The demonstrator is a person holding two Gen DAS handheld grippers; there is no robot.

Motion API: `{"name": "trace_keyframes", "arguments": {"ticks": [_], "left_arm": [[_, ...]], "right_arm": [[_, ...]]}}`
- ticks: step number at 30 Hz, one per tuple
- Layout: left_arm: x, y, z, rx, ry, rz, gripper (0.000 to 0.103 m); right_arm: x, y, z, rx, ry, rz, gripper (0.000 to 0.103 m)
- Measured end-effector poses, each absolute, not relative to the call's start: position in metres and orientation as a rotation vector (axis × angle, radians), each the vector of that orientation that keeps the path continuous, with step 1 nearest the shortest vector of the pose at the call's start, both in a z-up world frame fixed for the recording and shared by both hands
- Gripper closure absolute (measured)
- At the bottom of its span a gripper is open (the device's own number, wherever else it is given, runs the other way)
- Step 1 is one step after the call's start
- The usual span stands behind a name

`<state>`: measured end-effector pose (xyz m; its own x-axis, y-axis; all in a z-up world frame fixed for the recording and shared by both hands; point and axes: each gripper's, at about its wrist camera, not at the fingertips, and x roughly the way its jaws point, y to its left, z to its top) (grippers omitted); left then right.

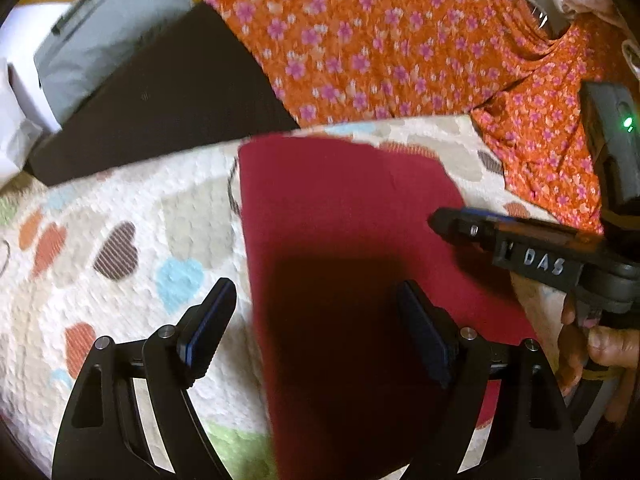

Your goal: Fold small clothes

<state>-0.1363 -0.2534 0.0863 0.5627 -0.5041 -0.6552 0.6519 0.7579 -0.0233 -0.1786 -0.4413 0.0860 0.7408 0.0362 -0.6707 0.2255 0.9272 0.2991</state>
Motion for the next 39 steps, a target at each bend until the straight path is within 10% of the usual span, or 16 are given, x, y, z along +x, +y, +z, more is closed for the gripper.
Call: {"name": "trace_keyframes", "arguments": {"ticks": [39], "left_arm": [[-0.127, -0.256, 0.074, 0.193, 0.786, -0.736, 0.020]], "right_arm": [[-0.178, -0.439, 0.084, 0.349, 0.743, -0.100, 0.074]]}}
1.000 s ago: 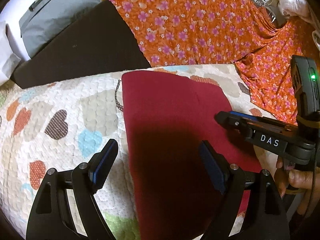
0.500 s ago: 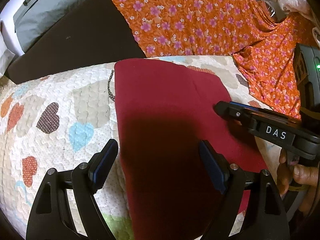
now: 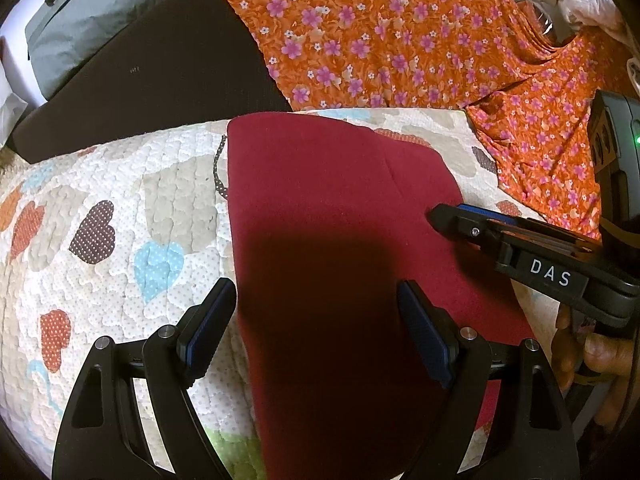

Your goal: Fold small clothes

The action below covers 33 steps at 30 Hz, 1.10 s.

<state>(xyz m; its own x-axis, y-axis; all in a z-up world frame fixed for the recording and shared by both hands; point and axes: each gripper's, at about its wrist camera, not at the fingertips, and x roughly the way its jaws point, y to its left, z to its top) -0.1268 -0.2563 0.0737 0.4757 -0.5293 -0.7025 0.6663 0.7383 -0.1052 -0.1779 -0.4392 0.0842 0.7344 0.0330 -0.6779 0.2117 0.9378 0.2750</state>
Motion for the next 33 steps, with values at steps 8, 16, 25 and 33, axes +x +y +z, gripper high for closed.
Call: {"name": "trace_keyframes", "arguments": {"ticks": [8, 16, 25, 33], "left_arm": [[-0.125, -0.254, 0.077, 0.185, 0.788, -0.728, 0.020], [-0.120, -0.250, 0.082, 0.171, 0.778, -0.709, 0.020], [-0.106, -0.242, 0.084, 0.125, 0.796, -0.690, 0.020], [-0.097, -0.237, 0.078, 0.060, 0.853, -0.696, 0.020]], "right_arm": [[-0.178, -0.438, 0.084, 0.345, 0.744, -0.100, 0.074], [-0.180, -0.440, 0.087, 0.342, 0.733, -0.104, 0.074], [-0.185, -0.449, 0.092, 0.339, 0.719, -0.185, 0.063], [-0.177, -0.448, 0.086, 0.339, 0.746, -0.152, 0.060]]}}
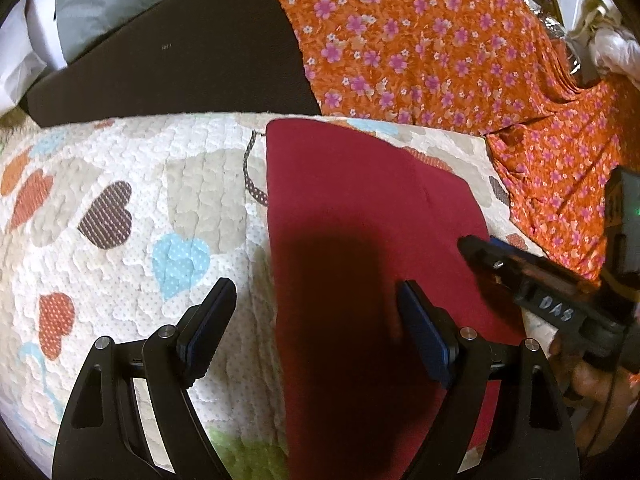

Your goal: Fold small clothes

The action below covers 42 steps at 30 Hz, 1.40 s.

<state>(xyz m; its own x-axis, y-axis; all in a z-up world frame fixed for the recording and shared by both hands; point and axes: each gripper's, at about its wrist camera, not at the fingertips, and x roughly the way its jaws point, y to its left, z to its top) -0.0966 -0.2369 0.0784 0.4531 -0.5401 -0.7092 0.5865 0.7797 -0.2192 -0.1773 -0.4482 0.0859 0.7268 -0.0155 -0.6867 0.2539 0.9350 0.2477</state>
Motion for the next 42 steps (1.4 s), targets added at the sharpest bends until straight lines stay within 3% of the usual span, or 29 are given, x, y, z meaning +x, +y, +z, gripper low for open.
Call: {"name": "trace_keyframes", "arguments": {"ticks": [3, 6, 10, 14, 17, 20, 22, 26, 35, 37, 42], "left_arm": [[-0.095, -0.236, 0.076, 0.039, 0.870, -0.699, 0.020], [-0.096, -0.236, 0.078, 0.041, 0.868, -0.703, 0.020], [-0.098, -0.239, 0.077, 0.053, 0.860, -0.708, 0.020], [-0.100, -0.242, 0.073, 0.080, 0.853, -0.697, 0.020], [-0.099, -0.241, 0.075, 0.081, 0.853, -0.698, 0.020], [-0.098, -0.240, 0.075, 0.071, 0.861, -0.700, 0.020], [-0.097, -0.239, 0.076, 0.070, 0.862, -0.704, 0.020], [-0.094, -0.237, 0.076, 0.063, 0.870, -0.712, 0.020], [-0.071, -0.219, 0.076, -0.074, 0.931, -0.712, 0.020], [-0.069, -0.220, 0.072, -0.101, 0.960, -0.722, 0.020], [-0.067, -0.228, 0.064, -0.121, 1.001, -0.768, 0.017]], "right_arm": [[-0.172, -0.447, 0.076, 0.359, 0.764, -0.124, 0.064], [-0.177, -0.448, 0.084, 0.327, 0.733, -0.150, 0.095], [-0.186, -0.447, 0.102, 0.264, 0.671, -0.176, 0.095], [-0.174, -0.451, 0.078, 0.267, 0.771, -0.207, 0.095], [-0.175, -0.452, 0.082, 0.274, 0.742, -0.207, 0.095], [-0.179, -0.457, 0.086, 0.309, 0.723, -0.208, 0.083], [-0.181, -0.458, 0.089, 0.305, 0.707, -0.241, 0.063], [-0.187, -0.466, 0.099, 0.365, 0.653, -0.224, 0.056], [-0.182, -0.470, 0.088, 0.423, 0.719, -0.203, 0.053], [-0.182, -0.473, 0.083, 0.447, 0.738, -0.212, 0.040], [-0.176, -0.477, 0.063, 0.550, 0.796, -0.154, 0.034]]}}
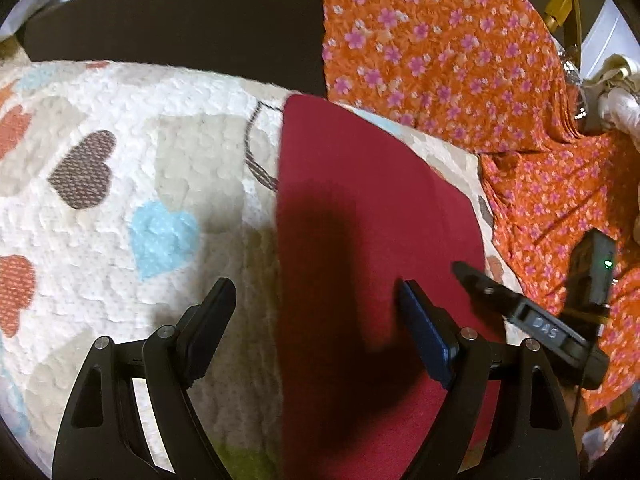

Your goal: Fold small clothes

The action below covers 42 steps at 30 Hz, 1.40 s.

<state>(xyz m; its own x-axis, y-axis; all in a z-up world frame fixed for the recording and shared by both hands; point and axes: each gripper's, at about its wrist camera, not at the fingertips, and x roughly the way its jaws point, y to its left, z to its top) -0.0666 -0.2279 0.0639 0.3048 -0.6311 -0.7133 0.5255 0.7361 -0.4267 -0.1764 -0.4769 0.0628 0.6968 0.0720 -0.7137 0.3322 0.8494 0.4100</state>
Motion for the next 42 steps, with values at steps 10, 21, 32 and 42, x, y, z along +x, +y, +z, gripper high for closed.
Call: {"name": "trace_keyframes", "arguments": {"ticks": [10, 21, 32, 42], "left_arm": [[-0.064, -0.239, 0.047, -0.118, 1.060, -0.829, 0.006], [-0.090, -0.214, 0.072, -0.072, 1.044, -0.871, 0.048], [-0.134, -0.126, 0.072, 0.036, 1.044, -0.633, 0.048], [-0.140, -0.128, 0.069, 0.074, 0.917, -0.575, 0.036]], "right_arm": [[-0.177, -0.484, 0.041, 0.701, 0.780, -0.113, 0.027], [-0.196, -0.457, 0.078, 0.636, 0.691, -0.006, 0.069], [-0.211, -0.373, 0.075, 0.585, 0.872, 0.096, 0.060], [-0.224, -0.345, 0.133, 0.304, 0.729, 0.068, 0.062]]}}
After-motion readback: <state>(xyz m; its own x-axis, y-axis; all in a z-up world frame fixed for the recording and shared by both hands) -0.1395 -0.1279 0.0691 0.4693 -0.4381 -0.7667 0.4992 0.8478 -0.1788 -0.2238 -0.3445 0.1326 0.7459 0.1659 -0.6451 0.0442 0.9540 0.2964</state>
